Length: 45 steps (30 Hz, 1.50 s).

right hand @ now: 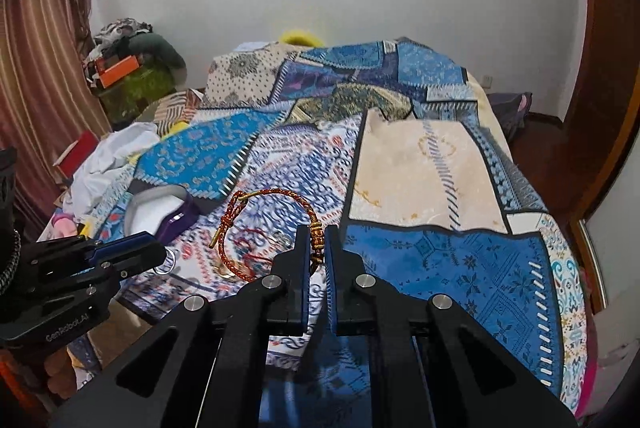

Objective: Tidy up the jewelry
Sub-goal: 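Close the right gripper on the red beaded bracelet and lift it, then carry the bracelet with the right gripper over the heart-shaped purple box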

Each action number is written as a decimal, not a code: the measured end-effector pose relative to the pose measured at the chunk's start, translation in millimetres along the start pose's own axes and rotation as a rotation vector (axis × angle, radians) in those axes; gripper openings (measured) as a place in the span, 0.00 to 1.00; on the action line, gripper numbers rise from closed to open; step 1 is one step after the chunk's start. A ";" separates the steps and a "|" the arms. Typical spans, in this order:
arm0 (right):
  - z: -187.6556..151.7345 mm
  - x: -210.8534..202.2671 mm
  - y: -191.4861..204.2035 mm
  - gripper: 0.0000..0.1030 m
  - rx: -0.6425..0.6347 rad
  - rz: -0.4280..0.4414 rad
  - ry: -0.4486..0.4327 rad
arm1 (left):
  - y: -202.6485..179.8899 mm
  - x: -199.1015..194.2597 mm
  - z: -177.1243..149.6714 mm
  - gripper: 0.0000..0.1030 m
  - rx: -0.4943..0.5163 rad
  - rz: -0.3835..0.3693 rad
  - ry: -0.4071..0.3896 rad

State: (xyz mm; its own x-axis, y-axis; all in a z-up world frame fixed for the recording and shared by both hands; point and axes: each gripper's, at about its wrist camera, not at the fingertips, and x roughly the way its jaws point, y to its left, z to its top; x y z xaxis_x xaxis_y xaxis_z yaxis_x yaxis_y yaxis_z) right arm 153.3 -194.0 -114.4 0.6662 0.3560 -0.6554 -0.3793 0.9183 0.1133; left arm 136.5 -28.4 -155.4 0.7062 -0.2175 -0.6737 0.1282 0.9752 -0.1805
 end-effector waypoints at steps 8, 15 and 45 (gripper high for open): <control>12.3 -18.0 27.4 0.06 -0.034 0.024 -0.053 | 20.1 -35.3 10.3 0.14 -0.019 0.044 -0.089; 23.1 -25.1 55.2 0.06 -0.065 0.061 -0.082 | 46.5 -65.5 16.2 0.14 -0.042 0.096 -0.166; 37.9 89.3 129.2 0.06 -0.165 0.223 0.162 | 123.7 -37.0 28.6 0.14 -0.104 0.133 -0.155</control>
State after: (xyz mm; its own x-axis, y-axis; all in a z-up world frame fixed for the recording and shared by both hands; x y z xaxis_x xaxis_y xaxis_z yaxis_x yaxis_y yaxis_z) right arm 188.2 -37.0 -130.0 0.4491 0.5011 -0.7397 -0.6120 0.7757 0.1539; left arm 146.2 101.4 -132.2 0.8115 -0.0708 -0.5800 -0.0398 0.9836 -0.1758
